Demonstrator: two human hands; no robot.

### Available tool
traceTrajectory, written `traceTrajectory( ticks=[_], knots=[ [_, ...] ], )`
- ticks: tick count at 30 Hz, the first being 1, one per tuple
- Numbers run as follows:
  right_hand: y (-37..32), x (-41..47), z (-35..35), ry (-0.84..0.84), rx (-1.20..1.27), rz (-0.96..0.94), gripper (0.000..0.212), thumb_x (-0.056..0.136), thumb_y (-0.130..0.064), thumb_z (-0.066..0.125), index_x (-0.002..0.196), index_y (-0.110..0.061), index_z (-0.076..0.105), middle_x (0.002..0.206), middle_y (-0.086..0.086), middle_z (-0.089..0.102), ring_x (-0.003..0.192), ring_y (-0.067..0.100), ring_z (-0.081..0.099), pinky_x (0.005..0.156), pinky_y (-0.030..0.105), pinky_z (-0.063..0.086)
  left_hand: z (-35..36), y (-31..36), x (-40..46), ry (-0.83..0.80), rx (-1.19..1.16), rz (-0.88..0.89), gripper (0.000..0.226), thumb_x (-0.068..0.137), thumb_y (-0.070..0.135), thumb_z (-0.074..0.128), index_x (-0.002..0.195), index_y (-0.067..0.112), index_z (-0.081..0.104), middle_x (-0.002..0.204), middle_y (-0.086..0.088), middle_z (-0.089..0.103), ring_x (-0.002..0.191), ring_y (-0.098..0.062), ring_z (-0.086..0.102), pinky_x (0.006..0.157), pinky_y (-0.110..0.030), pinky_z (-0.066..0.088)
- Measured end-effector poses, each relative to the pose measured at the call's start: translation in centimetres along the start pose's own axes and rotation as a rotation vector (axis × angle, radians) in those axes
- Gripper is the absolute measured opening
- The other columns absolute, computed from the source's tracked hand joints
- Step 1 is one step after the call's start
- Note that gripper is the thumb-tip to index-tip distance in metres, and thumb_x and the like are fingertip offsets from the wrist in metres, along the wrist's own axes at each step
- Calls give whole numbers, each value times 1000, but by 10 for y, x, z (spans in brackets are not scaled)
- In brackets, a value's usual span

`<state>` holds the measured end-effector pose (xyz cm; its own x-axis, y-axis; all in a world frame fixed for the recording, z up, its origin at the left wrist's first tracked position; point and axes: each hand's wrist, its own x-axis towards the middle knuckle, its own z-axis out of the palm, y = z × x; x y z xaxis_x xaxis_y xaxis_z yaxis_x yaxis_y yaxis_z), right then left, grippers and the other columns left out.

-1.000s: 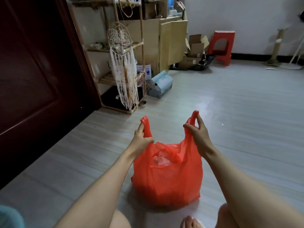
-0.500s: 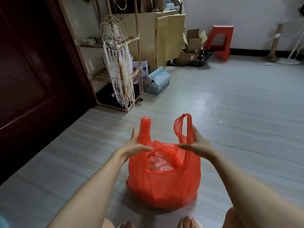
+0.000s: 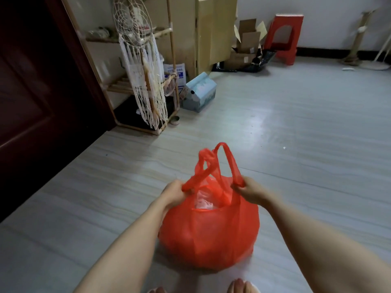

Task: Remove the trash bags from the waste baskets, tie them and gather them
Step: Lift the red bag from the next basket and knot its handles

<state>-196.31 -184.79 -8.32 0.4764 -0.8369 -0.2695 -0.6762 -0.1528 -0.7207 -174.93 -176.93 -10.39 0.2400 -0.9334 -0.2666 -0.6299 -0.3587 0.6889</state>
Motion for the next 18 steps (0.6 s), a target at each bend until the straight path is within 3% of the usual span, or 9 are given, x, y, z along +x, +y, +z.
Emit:
traceTrajectory(
  ticks=[1,3,6,9,11,13,15,16,18],
  knots=[
    [1,6,3,46,24,-7,16,90,-7,47,83,-6,61,80,7,59,75,17,54,70,32,41,4,-2,6,28,-105,4,24,78,23,53,80,4,68,86,-20,68,90,-19,62,66,-33,45],
    [2,16,10,180,130,-7,20,91,-9,44,87,1,60,86,16,64,81,26,58,74,38,46,10,-3,14,103,-372,-48,20,87,21,51,86,7,65,83,-12,61,87,-15,53,63,-26,42],
    [5,29,17,404,322,68,22,93,-13,40,80,-2,54,75,13,61,74,29,55,64,36,42,14,-2,29,306,-755,-275,29,94,23,48,109,2,62,97,-10,61,93,-20,58,77,-29,43],
    [20,35,23,538,440,202,9,91,-14,37,87,-10,45,77,7,48,77,24,47,68,37,38,25,-2,42,488,-930,-464,39,93,29,48,116,-1,58,119,-19,61,109,-34,58,83,-38,46],
    [23,33,33,528,551,258,12,93,-16,38,103,-11,42,87,5,47,85,24,48,78,43,43,34,3,46,476,-934,-506,40,94,26,43,115,-4,57,120,-24,60,111,-37,57,85,-41,47],
    [19,29,44,470,655,277,31,93,-18,42,121,-7,35,104,5,47,97,22,50,94,42,42,39,3,50,397,-1054,-484,35,94,20,39,108,-3,60,104,-20,65,100,-32,59,89,-39,49],
    [17,30,50,394,621,229,47,87,-11,48,130,-4,29,117,8,45,109,23,49,103,43,40,38,1,53,267,-1207,-480,17,81,18,46,82,8,59,74,-12,59,74,-28,51,70,-31,50],
    [17,31,50,358,555,205,52,83,-6,50,131,-5,29,122,10,44,114,24,48,104,44,39,37,-3,55,232,-1180,-477,13,68,18,51,79,10,53,73,-12,52,72,-26,48,67,-31,46],
    [22,32,45,311,409,157,46,77,-1,53,121,-8,41,118,10,49,112,23,49,99,34,42,34,-13,53,186,-954,-431,50,46,13,53,95,9,45,88,-15,47,83,-27,48,76,-38,43]
  ],
)
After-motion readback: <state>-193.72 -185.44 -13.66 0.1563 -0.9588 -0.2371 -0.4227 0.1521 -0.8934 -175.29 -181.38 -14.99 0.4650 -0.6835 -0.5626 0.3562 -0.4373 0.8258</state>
